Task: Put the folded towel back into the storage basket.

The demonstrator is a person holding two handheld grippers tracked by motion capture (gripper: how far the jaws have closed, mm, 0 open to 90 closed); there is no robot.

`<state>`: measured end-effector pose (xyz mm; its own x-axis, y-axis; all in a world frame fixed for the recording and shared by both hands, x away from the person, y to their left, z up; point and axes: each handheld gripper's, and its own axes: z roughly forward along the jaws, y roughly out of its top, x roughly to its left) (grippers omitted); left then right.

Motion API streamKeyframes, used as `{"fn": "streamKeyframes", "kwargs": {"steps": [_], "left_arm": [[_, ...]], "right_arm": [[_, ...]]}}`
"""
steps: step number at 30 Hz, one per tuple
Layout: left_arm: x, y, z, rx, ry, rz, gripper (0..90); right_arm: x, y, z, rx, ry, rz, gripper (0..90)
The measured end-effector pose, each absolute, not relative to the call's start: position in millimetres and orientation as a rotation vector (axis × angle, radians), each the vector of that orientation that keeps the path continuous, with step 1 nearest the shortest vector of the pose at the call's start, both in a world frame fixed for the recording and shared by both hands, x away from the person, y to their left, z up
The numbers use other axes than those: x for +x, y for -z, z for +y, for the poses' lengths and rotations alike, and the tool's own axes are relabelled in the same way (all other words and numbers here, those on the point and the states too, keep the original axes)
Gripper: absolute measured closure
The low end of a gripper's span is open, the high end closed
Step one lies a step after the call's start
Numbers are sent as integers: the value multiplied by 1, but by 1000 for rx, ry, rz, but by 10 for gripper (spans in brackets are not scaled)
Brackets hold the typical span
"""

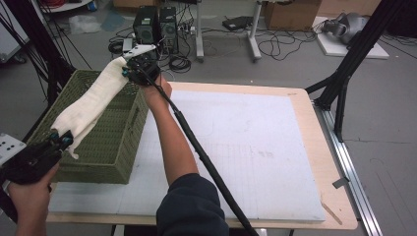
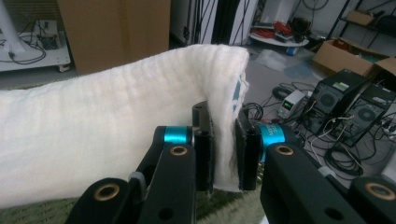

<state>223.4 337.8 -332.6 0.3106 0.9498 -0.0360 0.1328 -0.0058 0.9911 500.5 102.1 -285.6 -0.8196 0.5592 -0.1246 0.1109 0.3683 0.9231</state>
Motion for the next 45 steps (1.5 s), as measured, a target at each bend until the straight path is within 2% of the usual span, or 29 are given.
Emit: {"fn": "streamKeyframes", "kwargs": {"steps": [3,5,6,7,11,20,28,31,37,38,45], "left_arm": [[221,332,342,1398,-902,1105,757],[220,332,344,1368,-934,1148,637],[219,331,345,1345,-961,1169,569],[218,331,347,1324,-979,1181,465],[215,331,352,1282,-985,1191,417],[222,330,338,1344,-946,1137,367],[232,331,320,1402,-795,1098,252],[236,331,312,1411,-765,1079,196],[242,332,298,1420,-696,1051,198],[243,331,295,1422,-687,1041,198],[250,331,276,1459,-659,970,198]], "right_arm": [[501,288,112,590,-1449,2226,806],[502,289,118,599,-1450,2225,785],[503,290,120,617,-1464,2214,739],[505,294,122,698,-1520,2181,568],[505,298,122,751,-1506,2183,502],[496,287,92,721,-1521,2182,453],[482,290,43,732,-1536,2211,298],[475,291,23,736,-1519,2234,273],[461,290,-13,718,-1473,2252,217],[453,290,-32,718,-1453,2247,208],[436,295,-76,752,-1441,2226,202]]}}
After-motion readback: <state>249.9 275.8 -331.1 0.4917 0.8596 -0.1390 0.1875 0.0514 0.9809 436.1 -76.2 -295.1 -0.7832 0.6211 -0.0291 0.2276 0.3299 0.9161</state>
